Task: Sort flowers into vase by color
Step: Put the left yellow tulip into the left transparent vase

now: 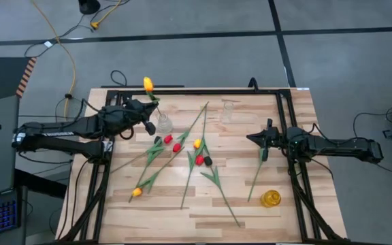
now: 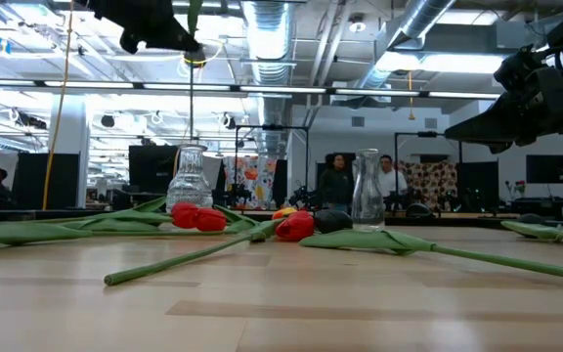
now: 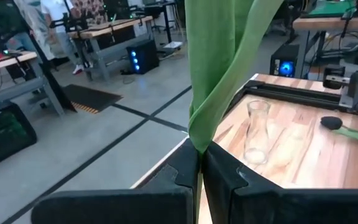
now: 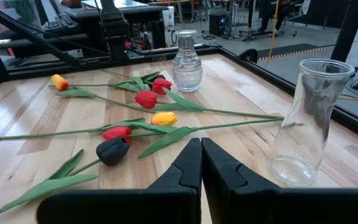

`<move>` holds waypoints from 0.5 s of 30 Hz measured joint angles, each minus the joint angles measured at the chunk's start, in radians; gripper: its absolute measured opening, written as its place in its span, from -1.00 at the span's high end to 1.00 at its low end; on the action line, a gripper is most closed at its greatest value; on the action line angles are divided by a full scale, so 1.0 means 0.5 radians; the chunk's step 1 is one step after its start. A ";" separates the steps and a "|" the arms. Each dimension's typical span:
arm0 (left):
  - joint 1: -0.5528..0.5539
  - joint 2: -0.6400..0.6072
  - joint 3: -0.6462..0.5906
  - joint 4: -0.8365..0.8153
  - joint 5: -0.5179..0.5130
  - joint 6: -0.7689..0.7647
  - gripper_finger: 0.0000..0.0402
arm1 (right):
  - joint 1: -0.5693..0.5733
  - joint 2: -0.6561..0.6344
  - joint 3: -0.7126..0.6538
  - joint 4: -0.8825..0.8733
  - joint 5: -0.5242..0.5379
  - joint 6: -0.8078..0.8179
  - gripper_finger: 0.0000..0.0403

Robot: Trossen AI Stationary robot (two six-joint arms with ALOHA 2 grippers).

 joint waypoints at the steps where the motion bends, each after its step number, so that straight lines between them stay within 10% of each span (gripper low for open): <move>1: 0.007 0.000 -0.021 0.033 -0.001 0.003 1.00 | 0.000 0.001 0.000 0.000 0.000 -0.001 0.82; 15: 0.079 0.082 -0.096 0.058 0.021 -0.086 1.00 | 0.000 0.000 0.000 -0.001 0.000 -0.001 0.82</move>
